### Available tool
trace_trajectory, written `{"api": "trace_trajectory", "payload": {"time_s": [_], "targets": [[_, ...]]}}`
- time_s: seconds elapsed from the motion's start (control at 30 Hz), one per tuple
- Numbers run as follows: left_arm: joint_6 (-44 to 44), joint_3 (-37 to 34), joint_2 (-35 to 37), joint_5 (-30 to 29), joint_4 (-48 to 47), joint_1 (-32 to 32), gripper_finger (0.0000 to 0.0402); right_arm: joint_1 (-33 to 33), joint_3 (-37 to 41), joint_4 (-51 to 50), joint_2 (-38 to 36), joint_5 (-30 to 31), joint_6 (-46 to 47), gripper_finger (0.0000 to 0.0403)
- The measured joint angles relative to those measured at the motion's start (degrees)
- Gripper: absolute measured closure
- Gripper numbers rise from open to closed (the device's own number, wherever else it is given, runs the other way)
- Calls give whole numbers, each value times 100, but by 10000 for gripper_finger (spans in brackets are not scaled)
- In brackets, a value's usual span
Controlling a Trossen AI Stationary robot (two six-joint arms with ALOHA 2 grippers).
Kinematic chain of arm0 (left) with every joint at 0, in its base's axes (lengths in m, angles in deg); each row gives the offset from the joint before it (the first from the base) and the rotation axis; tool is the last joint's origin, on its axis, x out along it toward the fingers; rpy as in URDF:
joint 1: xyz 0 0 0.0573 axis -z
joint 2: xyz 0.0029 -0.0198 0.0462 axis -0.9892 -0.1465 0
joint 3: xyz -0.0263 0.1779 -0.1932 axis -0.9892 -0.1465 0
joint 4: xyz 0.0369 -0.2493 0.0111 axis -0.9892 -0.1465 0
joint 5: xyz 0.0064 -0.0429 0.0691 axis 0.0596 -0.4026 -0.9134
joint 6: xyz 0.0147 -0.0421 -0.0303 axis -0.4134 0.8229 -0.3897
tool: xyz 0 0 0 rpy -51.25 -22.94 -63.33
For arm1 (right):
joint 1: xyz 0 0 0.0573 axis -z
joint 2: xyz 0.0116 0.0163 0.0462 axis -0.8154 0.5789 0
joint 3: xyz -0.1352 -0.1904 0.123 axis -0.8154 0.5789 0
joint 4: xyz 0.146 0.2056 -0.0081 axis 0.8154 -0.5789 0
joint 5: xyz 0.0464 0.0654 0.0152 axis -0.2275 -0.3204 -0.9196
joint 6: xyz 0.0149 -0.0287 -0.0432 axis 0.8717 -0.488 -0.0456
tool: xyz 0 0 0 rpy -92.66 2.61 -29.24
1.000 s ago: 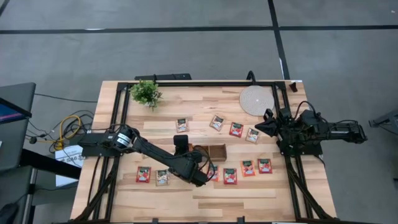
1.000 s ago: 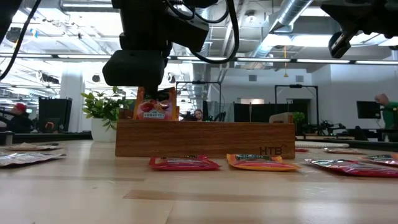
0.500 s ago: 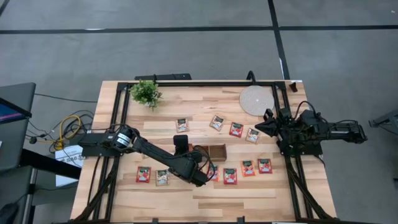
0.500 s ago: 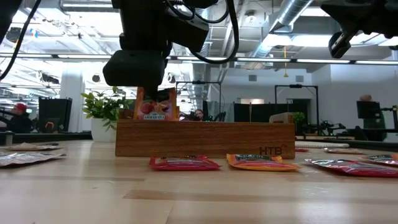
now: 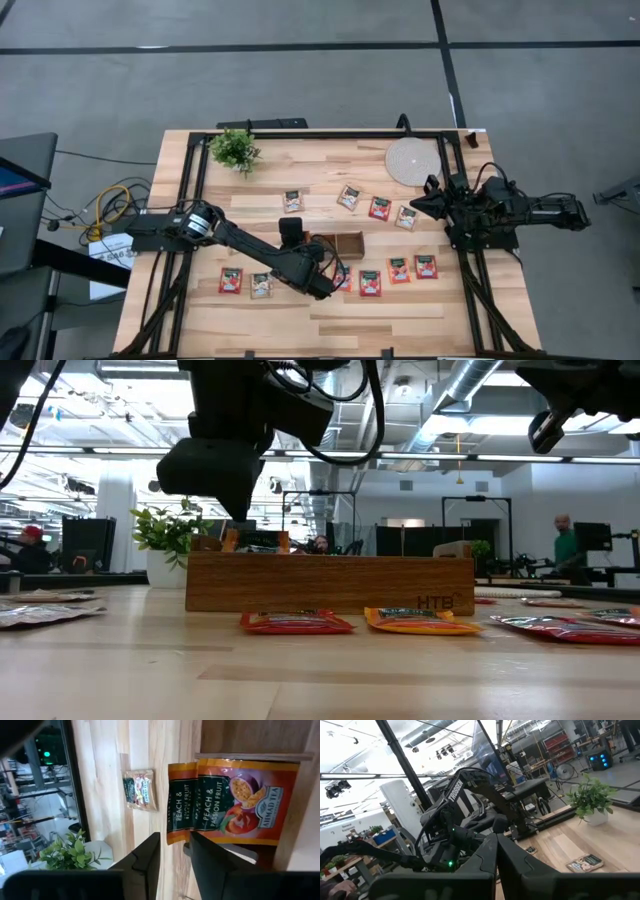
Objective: Pick & Place Tea
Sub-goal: Put the orange tea bag into the left section of the wooden organizer
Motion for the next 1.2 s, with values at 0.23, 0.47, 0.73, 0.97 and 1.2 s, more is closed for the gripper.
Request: {"api": "trace_trajectory", "payload": {"time_s": [0.23,0.47,0.73,0.97,1.2], "targets": [[606,77,1143,40,-5,0,305,-1,0,29,0,-65,132,403],[1981,-97,2742,18,-9,56,305,-533,2,298,455,-269,-46,403],[3548,-1677,4153,-14,-1,339,305,-1826,-642,590,2164,402,-395,403],[4381,-2694,4548,239,56,626,305,-2858,-2050,-663,4194,981,-501,403],[4258,-2922,4526,246,141,798,305,-3423,-3489,-2201,6053,1233,-303,403]]}}
